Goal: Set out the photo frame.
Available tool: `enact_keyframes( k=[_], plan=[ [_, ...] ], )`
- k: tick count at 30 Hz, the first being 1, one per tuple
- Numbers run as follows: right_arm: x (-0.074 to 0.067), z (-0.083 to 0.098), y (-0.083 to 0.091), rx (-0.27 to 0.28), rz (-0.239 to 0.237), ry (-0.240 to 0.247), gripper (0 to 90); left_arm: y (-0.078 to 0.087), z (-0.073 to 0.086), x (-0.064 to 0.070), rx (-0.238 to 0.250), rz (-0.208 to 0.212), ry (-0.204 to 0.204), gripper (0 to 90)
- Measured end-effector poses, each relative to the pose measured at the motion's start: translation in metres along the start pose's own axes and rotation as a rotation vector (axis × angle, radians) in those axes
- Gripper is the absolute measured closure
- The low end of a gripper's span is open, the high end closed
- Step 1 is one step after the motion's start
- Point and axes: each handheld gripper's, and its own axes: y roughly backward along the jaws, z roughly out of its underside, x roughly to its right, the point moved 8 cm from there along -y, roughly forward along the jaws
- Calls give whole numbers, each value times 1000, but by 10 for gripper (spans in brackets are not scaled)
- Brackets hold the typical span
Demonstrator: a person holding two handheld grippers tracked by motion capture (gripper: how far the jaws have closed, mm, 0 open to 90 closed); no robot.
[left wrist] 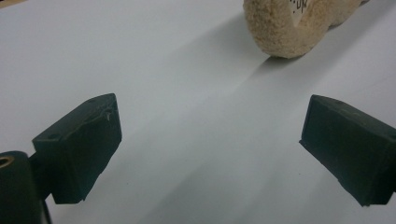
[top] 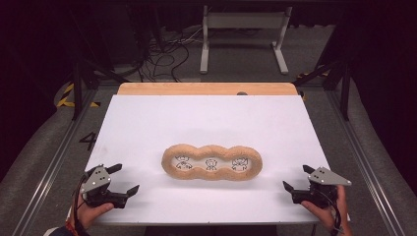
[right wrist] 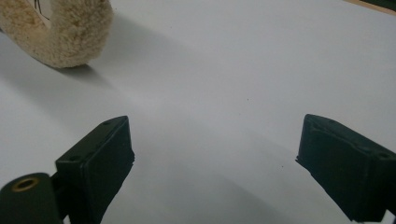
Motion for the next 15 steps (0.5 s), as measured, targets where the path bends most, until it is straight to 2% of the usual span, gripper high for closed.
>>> enact_keyframes(
  k=[3, 11, 15],
  plan=[
    [0, 1, -1, -5, 6, 8, 99, 0, -2, 0, 10, -14, -6, 57],
    [5, 1, 0, 6, 30, -10, 99, 0, 0, 1, 5, -4, -5, 59],
    [4, 1, -2, 2, 30, -1, 99, -2, 1, 1, -4, 2, -2, 58]
  ],
)
